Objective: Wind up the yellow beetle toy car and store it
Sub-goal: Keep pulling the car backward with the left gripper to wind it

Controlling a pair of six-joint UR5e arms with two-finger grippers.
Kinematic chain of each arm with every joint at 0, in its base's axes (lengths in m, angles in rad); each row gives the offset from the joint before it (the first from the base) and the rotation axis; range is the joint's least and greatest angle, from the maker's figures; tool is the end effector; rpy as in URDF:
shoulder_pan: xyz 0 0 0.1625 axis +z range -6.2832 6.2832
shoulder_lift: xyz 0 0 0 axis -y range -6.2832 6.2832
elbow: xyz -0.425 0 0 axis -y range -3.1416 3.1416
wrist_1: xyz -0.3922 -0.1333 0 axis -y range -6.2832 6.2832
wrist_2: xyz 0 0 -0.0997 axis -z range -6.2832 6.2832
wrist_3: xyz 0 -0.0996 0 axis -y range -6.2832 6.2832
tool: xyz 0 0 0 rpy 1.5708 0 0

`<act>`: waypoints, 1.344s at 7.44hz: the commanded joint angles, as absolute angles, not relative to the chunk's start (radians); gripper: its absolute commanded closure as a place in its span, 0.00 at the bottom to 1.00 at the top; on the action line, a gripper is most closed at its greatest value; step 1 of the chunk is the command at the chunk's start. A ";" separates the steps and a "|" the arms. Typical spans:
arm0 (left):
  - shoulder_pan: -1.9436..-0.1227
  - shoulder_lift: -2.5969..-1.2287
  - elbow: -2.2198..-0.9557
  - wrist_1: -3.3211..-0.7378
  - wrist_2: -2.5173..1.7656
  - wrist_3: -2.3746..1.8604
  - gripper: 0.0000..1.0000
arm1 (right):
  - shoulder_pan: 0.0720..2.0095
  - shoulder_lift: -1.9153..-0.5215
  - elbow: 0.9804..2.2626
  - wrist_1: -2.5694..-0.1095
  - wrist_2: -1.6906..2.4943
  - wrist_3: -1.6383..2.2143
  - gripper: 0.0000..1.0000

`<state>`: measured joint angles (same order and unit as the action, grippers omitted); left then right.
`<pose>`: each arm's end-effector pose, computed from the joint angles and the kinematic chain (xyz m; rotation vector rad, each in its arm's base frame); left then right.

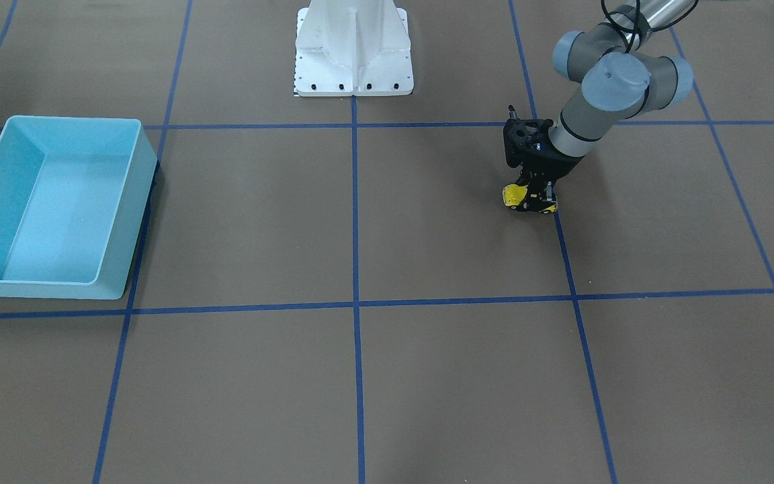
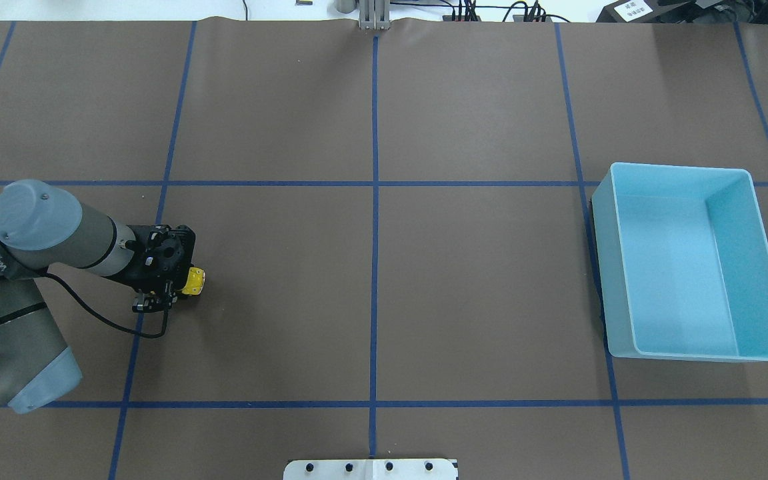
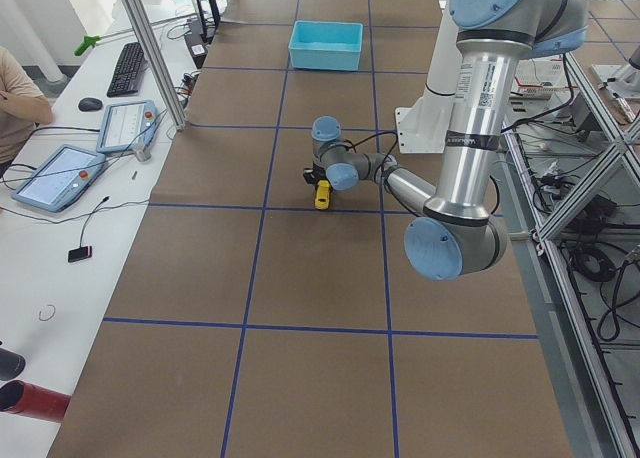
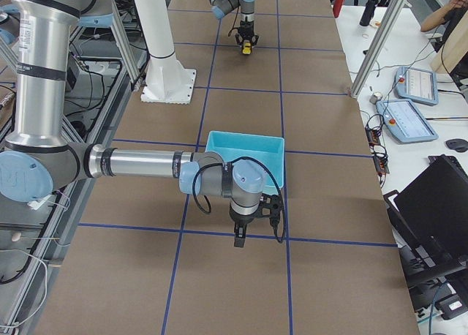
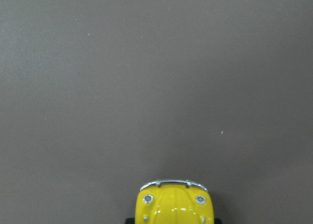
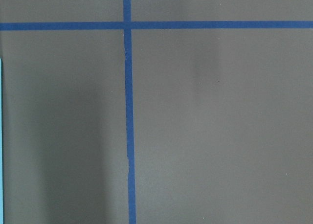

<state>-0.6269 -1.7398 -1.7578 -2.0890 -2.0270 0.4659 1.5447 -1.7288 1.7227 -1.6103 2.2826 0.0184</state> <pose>0.4105 -0.4078 0.4256 0.8129 0.6849 1.4885 0.0572 -0.4231 0.6645 -0.0595 -0.7105 0.0089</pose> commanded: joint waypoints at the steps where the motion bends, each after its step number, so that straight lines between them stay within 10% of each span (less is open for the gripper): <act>1: -0.624 -1.717 -1.755 -2.114 -2.026 0.466 0.97 | 1.545 -1.729 1.723 -1.611 2.283 0.018 0.00; 10: -0.624 -1.654 -1.750 -2.209 -2.031 0.466 0.97 | 1.545 -1.730 1.724 -1.611 2.283 0.018 0.00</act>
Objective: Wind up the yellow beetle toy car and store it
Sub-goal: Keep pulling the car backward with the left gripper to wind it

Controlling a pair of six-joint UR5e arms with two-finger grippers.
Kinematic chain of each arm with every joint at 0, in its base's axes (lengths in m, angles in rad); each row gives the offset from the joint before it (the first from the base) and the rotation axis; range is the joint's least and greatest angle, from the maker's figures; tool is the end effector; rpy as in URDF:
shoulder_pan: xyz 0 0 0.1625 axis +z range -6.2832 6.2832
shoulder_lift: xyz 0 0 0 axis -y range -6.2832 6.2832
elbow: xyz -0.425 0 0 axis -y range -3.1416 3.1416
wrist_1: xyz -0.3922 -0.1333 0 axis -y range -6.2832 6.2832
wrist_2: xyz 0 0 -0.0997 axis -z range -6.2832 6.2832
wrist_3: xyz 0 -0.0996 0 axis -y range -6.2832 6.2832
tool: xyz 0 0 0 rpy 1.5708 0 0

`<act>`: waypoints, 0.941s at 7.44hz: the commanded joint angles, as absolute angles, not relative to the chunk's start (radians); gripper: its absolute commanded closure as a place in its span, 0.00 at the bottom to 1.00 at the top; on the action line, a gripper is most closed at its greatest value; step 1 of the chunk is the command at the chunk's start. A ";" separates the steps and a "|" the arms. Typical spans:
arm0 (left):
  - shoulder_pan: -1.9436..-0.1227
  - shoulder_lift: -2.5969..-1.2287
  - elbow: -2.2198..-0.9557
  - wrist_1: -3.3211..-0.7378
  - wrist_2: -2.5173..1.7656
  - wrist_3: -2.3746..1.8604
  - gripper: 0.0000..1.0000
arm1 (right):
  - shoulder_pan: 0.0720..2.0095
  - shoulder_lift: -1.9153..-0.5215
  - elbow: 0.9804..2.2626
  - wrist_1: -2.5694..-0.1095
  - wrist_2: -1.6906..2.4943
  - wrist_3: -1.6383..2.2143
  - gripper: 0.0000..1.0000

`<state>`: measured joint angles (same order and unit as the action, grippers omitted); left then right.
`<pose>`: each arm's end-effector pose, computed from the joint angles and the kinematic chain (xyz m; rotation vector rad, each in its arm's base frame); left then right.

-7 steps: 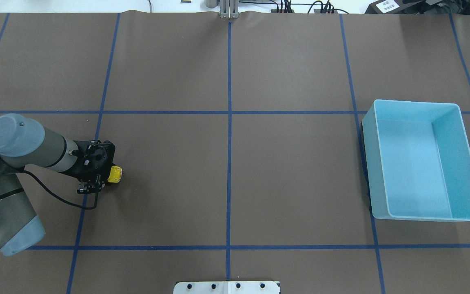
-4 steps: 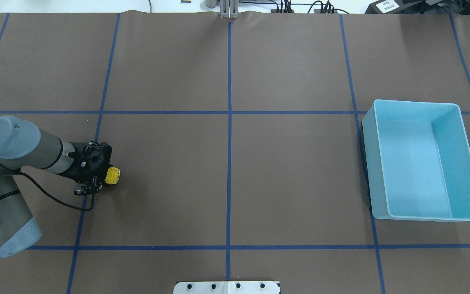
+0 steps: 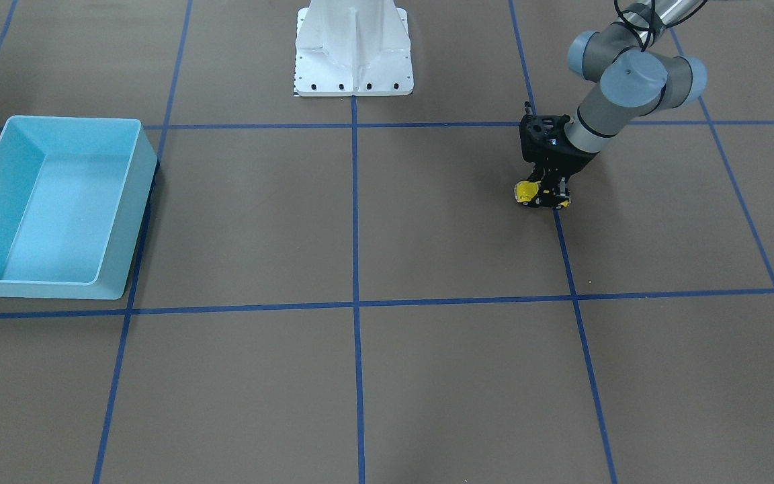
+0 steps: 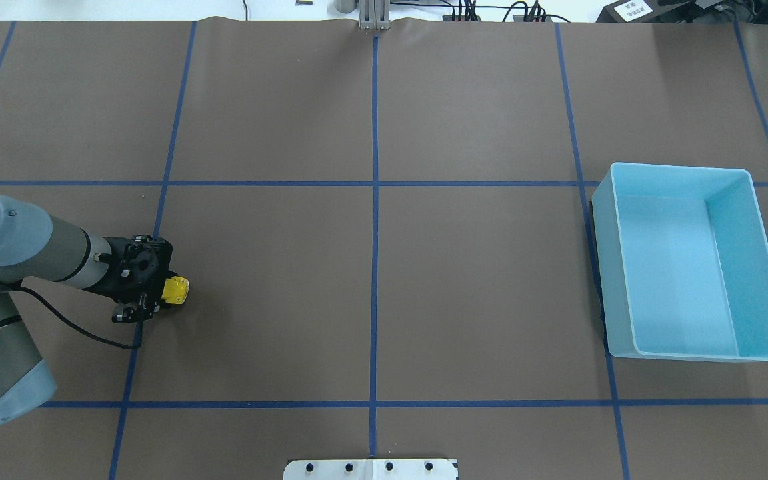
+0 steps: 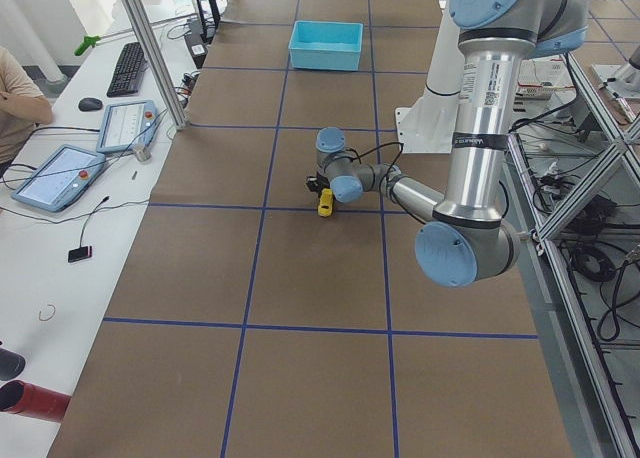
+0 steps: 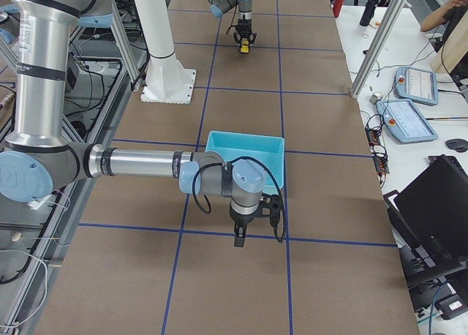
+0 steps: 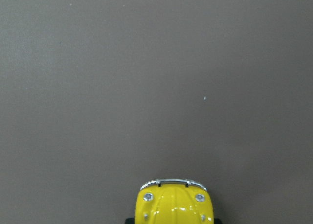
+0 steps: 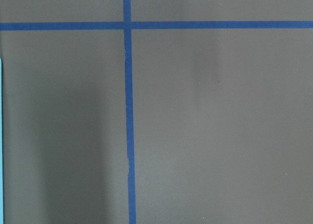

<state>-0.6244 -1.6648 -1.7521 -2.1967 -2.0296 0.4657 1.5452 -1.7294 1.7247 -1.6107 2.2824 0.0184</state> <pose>0.3934 -0.3934 0.4563 0.8410 0.6941 1.4915 0.0575 -0.4229 0.6638 -0.0583 -0.7104 0.0090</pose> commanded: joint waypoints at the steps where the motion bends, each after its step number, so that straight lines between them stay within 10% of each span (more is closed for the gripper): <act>1: -0.624 -1.651 -1.747 -2.227 -2.031 0.465 0.97 | 1.545 -1.730 1.724 -1.611 2.283 0.018 0.00; 7: -0.627 -1.623 -1.746 -2.267 -2.033 0.465 0.96 | 1.545 -1.732 1.724 -1.611 2.283 0.018 0.00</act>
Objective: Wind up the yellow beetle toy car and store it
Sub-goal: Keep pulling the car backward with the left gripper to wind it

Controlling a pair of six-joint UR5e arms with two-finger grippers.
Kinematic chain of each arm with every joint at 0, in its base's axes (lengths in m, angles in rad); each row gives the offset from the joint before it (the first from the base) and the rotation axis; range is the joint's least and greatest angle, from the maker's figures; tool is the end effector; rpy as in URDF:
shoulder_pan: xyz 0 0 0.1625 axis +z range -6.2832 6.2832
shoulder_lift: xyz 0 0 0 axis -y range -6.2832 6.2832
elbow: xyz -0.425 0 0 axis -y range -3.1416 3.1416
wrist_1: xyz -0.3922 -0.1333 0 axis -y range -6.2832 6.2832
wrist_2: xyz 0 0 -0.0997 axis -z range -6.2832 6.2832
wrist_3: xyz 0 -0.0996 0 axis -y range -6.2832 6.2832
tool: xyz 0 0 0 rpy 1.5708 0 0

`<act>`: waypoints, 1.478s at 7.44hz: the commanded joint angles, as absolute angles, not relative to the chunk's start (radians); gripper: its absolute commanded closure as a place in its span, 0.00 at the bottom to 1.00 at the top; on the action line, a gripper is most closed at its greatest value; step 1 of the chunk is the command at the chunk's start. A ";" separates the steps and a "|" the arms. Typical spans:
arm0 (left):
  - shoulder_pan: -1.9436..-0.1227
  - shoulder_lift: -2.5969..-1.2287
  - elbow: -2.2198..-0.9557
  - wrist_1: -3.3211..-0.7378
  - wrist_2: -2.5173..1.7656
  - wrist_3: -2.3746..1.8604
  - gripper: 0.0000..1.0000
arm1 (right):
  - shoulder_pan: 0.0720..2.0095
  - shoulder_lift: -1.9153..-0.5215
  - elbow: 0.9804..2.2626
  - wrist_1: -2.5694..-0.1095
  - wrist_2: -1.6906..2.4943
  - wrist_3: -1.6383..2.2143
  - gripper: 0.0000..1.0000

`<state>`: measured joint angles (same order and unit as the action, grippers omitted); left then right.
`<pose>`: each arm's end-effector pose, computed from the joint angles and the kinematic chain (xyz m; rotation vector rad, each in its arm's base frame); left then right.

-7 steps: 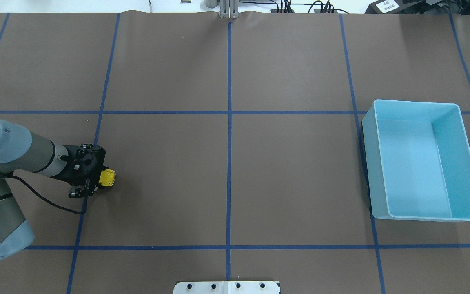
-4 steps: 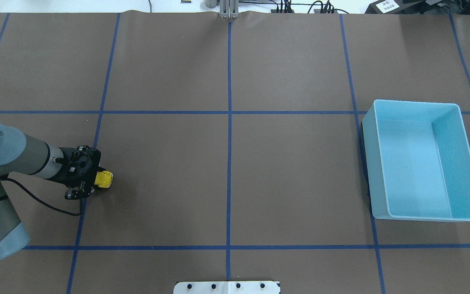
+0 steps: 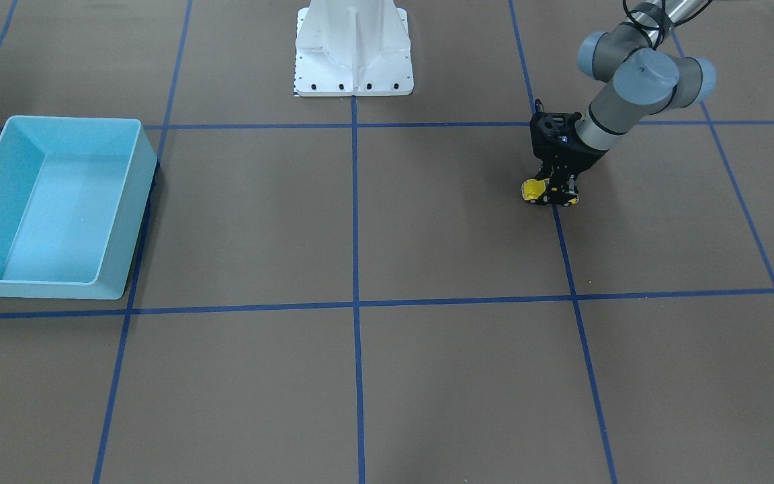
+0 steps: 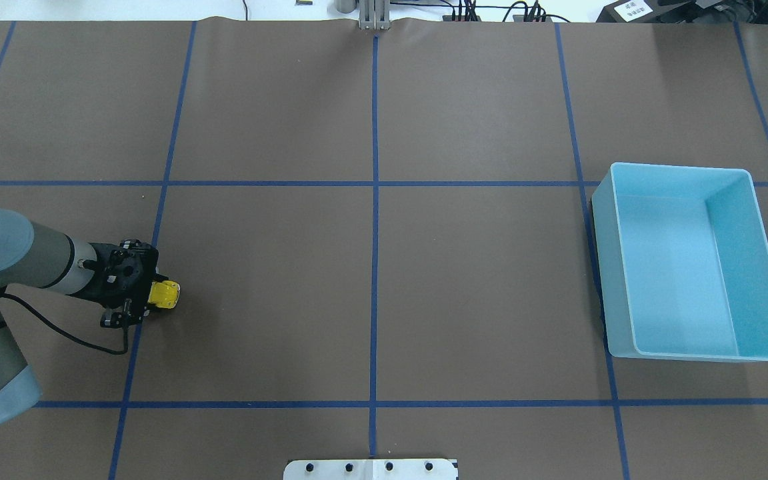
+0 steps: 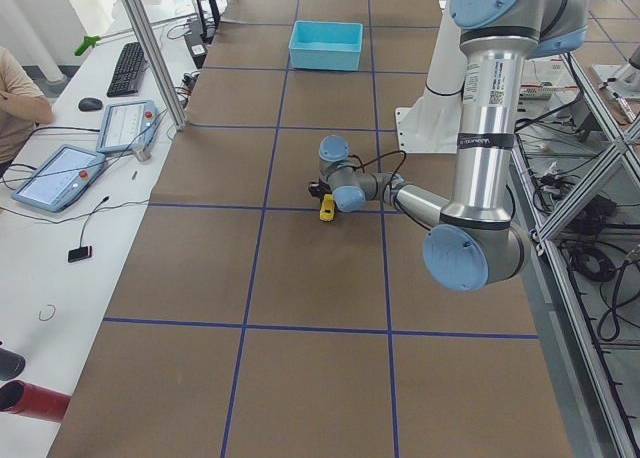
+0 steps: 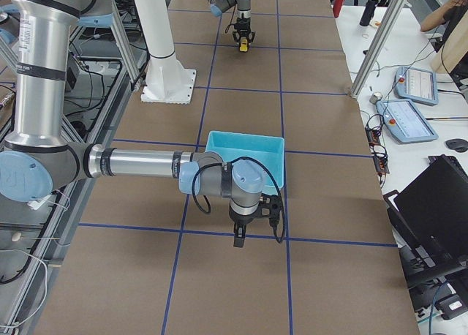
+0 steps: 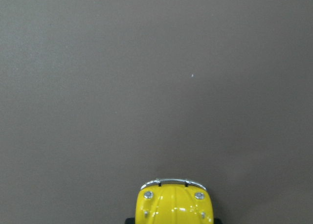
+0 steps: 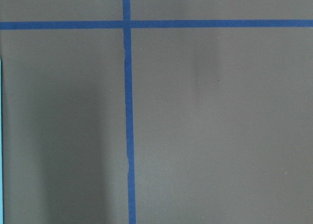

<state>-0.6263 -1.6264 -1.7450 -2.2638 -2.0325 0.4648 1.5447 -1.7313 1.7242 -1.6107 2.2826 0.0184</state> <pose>0.3828 -0.3867 0.4718 0.8638 0.7006 1.4900 0.0573 -0.4220 0.6648 -0.0608 -0.7105 0.0094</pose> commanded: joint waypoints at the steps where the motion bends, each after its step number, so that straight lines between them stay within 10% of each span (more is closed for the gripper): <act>1: -0.629 -1.614 -1.744 -2.279 -2.046 0.465 0.96 | 1.545 -1.732 1.724 -1.611 2.283 0.018 0.00; 11: -0.637 -1.586 -1.732 -2.324 -2.056 0.465 0.94 | 1.545 -1.732 1.724 -1.611 2.281 0.018 0.00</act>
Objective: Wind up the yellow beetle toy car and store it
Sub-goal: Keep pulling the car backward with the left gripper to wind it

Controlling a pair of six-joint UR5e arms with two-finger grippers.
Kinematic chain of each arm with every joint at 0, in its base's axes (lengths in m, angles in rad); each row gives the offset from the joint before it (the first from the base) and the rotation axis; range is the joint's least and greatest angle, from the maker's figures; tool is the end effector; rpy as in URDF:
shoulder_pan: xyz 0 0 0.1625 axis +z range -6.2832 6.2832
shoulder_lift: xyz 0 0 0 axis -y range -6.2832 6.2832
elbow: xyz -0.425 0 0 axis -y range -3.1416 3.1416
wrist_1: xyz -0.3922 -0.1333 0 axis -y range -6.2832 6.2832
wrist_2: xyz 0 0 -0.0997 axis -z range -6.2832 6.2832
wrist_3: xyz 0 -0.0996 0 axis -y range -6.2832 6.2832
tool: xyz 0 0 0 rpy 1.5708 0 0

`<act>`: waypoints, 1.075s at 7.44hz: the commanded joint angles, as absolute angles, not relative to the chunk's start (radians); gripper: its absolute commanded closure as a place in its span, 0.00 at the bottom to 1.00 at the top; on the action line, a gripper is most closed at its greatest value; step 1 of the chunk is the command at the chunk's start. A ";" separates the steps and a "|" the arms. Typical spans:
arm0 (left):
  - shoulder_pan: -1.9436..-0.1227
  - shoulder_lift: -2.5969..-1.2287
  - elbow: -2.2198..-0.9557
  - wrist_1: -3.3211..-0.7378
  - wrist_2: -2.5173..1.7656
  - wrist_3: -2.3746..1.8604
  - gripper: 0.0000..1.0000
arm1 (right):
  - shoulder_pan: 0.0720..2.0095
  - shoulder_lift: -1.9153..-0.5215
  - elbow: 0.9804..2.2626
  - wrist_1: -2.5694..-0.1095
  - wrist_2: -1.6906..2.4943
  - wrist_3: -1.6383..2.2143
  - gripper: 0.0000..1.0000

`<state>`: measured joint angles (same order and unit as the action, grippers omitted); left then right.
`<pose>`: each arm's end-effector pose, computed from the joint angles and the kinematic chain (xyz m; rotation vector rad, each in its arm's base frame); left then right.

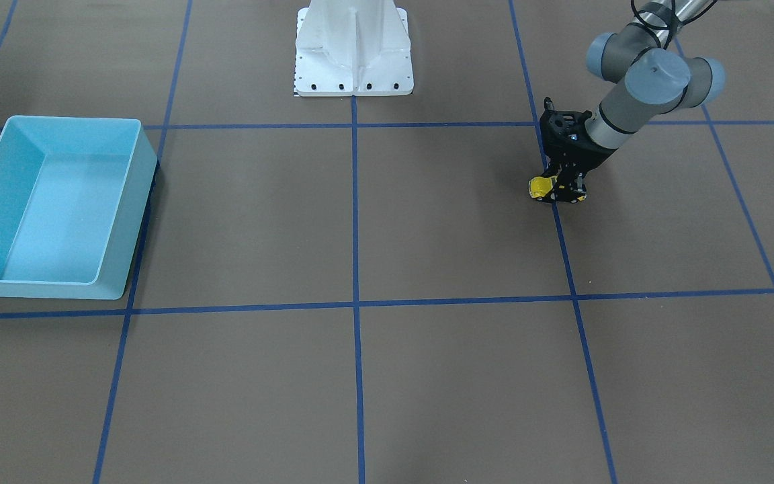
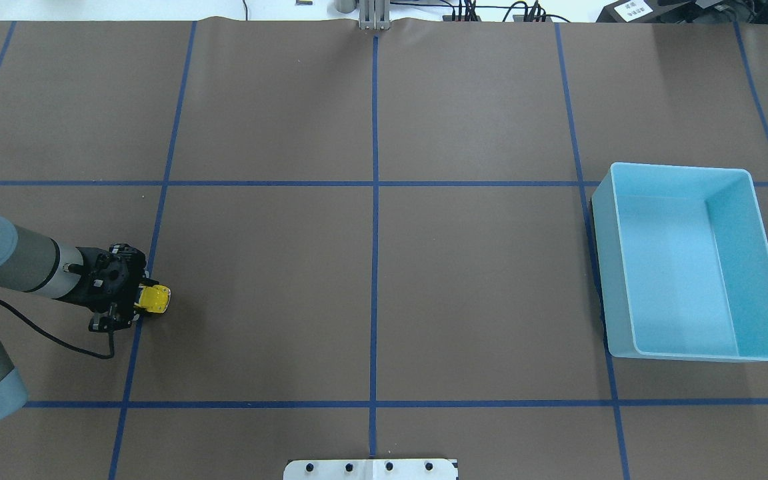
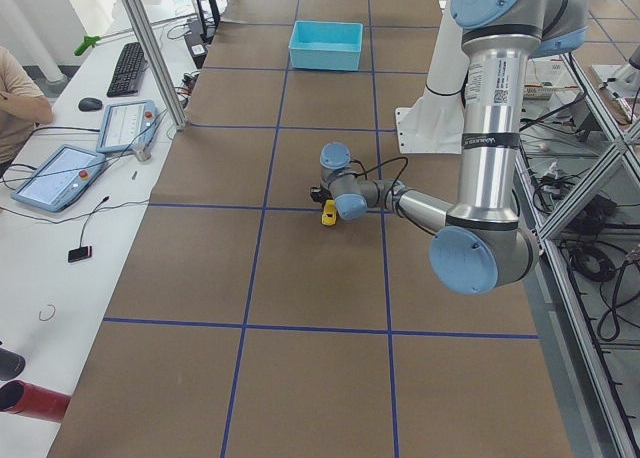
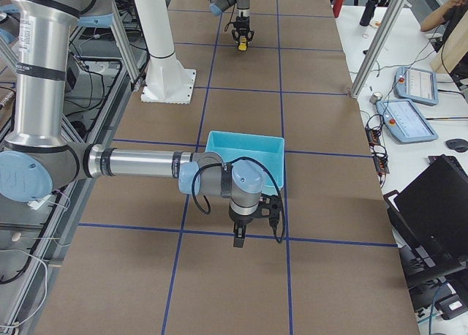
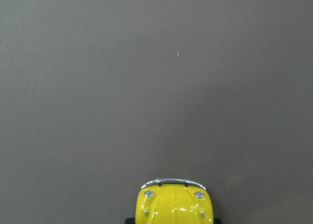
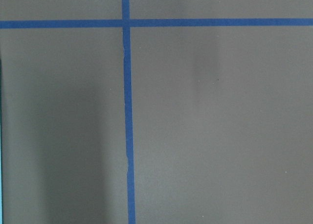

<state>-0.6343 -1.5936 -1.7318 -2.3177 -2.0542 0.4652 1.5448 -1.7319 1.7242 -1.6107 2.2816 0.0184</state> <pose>0.3718 -0.3815 0.4884 0.8685 0.7198 1.4912 0.0574 -0.4216 0.6652 -0.0613 -0.7095 0.0096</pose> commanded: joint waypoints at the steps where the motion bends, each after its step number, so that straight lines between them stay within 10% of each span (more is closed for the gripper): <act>1: -0.637 -1.586 -1.732 -2.324 -2.060 0.465 0.94 | 1.545 -1.732 1.724 -1.611 2.281 0.018 0.00; 8: -0.653 -1.562 -1.732 -2.351 -2.088 0.465 0.94 | 1.545 -1.732 1.723 -1.611 2.281 0.018 0.00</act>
